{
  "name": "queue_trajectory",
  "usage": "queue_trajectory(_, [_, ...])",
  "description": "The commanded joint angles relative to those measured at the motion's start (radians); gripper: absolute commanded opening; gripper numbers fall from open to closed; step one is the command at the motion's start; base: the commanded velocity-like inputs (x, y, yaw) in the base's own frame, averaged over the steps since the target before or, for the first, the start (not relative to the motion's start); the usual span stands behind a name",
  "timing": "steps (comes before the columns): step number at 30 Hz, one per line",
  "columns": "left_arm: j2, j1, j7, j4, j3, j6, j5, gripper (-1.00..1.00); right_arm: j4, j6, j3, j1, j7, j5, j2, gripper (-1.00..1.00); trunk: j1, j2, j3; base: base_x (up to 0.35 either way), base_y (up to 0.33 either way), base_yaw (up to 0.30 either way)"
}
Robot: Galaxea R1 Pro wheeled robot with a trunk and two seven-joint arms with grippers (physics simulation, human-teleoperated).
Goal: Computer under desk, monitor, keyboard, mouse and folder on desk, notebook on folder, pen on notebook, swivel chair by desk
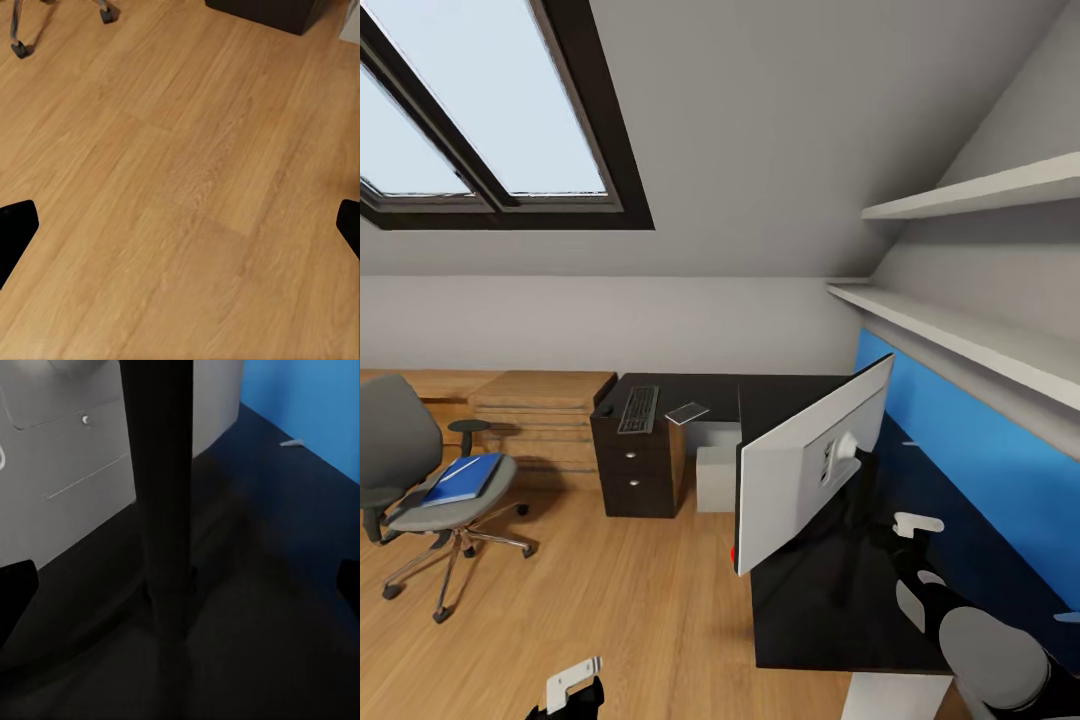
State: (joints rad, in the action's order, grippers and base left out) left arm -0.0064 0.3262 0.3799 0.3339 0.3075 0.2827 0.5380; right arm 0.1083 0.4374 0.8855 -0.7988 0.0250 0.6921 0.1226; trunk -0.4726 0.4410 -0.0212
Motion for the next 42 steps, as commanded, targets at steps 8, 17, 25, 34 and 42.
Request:
queue_trajectory(8, [-0.005, 0.001, 0.006, 0.000, 0.008, 0.004, 0.006, 1.00, -0.001, 0.003, 0.008, 0.000, 0.003, 0.007, 0.000, 1.00, -0.031, 0.057, 0.026, 0.000, 0.000, 0.000])
queue_trajectory(17, [-0.015, 0.001, 0.003, -0.003, 0.007, 0.004, 0.003, 1.00, -0.001, 0.003, 0.008, 0.000, 0.003, 0.007, 0.000, 1.00, -0.039, 0.071, 0.032, 0.000, 0.000, 0.000])
queue_trajectory(25, [-0.015, 0.001, 0.001, -0.008, 0.007, 0.004, 0.003, 1.00, -0.001, 0.003, 0.008, 0.000, 0.003, 0.007, 0.000, 1.00, -0.039, 0.071, 0.032, 0.148, 0.000, 0.000])
queue_trajectory(34, [-0.016, 0.001, 0.001, -0.009, 0.008, 0.004, 0.003, 1.00, -0.001, 0.003, 0.007, 0.000, 0.003, 0.007, 0.000, 1.00, -0.039, 0.071, 0.032, 0.043, 0.000, 0.000])
queue_trajectory(42, [-0.016, 0.001, 0.000, -0.009, 0.008, 0.004, 0.003, 1.00, 0.000, 0.003, 0.007, 0.000, 0.003, 0.007, 0.001, 1.00, -0.039, 0.071, 0.032, 0.012, 0.000, 0.000])
